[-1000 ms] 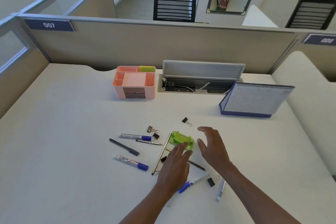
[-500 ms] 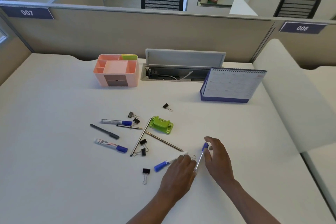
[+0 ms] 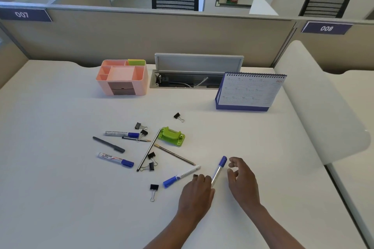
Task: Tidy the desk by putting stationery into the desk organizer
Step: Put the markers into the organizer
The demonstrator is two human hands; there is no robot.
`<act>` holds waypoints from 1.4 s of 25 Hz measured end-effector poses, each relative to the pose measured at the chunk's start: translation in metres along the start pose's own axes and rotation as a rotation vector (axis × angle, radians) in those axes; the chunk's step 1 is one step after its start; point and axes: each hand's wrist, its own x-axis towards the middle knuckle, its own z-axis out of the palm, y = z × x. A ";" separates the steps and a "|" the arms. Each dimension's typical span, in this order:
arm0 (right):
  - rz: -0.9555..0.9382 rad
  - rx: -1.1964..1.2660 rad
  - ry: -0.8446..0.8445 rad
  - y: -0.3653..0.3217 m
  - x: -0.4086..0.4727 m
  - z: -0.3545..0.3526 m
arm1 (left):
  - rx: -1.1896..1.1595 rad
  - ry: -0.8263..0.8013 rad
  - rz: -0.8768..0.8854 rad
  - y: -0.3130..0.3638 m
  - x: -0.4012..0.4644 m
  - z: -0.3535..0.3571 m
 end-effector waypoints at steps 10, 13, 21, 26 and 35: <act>0.196 0.049 0.061 -0.007 0.007 -0.007 | -0.008 0.017 -0.001 0.005 -0.001 0.002; 0.229 0.086 0.115 -0.027 0.011 -0.008 | -0.053 0.088 0.020 -0.004 -0.001 -0.001; 0.257 0.371 0.118 -0.089 0.031 0.012 | -0.047 0.117 -0.040 -0.050 0.004 -0.029; 0.255 0.488 0.066 -0.134 0.049 0.032 | -0.104 0.228 -0.140 -0.091 0.011 -0.051; 0.146 0.583 0.010 -0.218 0.100 0.085 | -0.217 0.248 -0.233 -0.172 0.048 -0.107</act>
